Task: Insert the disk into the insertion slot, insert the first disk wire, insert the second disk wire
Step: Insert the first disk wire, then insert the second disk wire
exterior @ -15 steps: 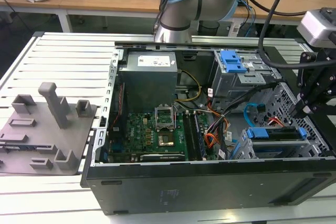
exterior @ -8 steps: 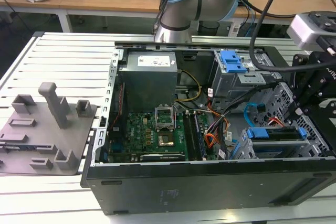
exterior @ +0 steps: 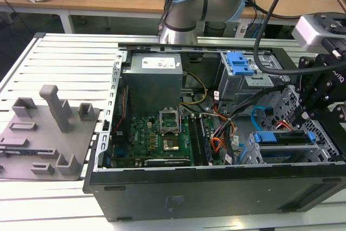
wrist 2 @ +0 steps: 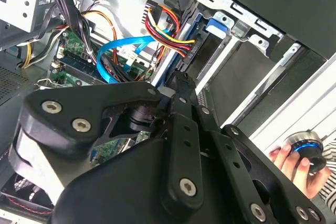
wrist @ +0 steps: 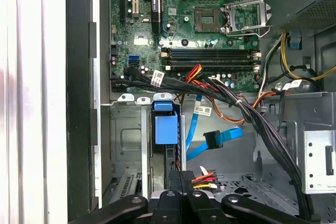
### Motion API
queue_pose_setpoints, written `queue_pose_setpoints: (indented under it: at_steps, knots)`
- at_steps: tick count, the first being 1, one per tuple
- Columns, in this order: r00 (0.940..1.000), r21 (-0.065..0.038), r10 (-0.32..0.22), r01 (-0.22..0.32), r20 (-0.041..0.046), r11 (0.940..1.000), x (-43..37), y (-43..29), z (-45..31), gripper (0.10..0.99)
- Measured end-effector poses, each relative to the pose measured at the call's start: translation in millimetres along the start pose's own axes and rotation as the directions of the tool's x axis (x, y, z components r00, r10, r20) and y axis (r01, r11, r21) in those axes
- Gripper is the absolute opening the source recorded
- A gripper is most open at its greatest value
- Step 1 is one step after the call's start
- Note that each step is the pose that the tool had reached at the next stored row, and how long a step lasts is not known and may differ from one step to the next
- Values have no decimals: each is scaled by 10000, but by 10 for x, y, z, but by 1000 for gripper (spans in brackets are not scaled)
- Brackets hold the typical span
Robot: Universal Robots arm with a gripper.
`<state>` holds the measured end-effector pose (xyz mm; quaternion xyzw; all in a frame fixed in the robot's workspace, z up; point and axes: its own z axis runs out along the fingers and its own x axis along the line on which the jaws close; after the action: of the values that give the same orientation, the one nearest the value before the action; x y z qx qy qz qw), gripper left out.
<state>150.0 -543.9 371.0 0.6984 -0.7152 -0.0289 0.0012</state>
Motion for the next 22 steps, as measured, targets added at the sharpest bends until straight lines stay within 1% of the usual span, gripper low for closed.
queue_pose_setpoints:
  at_steps: [13, 14, 17, 18, 19, 22]
  knots:
    - [10000, 0, 0, 0, 1, 10000, 0, 0, 3, 114]
    - [10000, 0, 0, 0, 1, 10000, 0, 0, 3, 239]
    - [10000, 0, 0, 0, 3, 10000, -1, 0, 5, 239]
    - [10000, 0, 0, 0, 4, 10000, -14, 1, 6, 239]
    - [10000, 0, 0, 0, 0, 10000, -69, 2, 7, 239]
    - [10000, 0, 0, 0, -1, 10000, -158, 4, 10, 239]
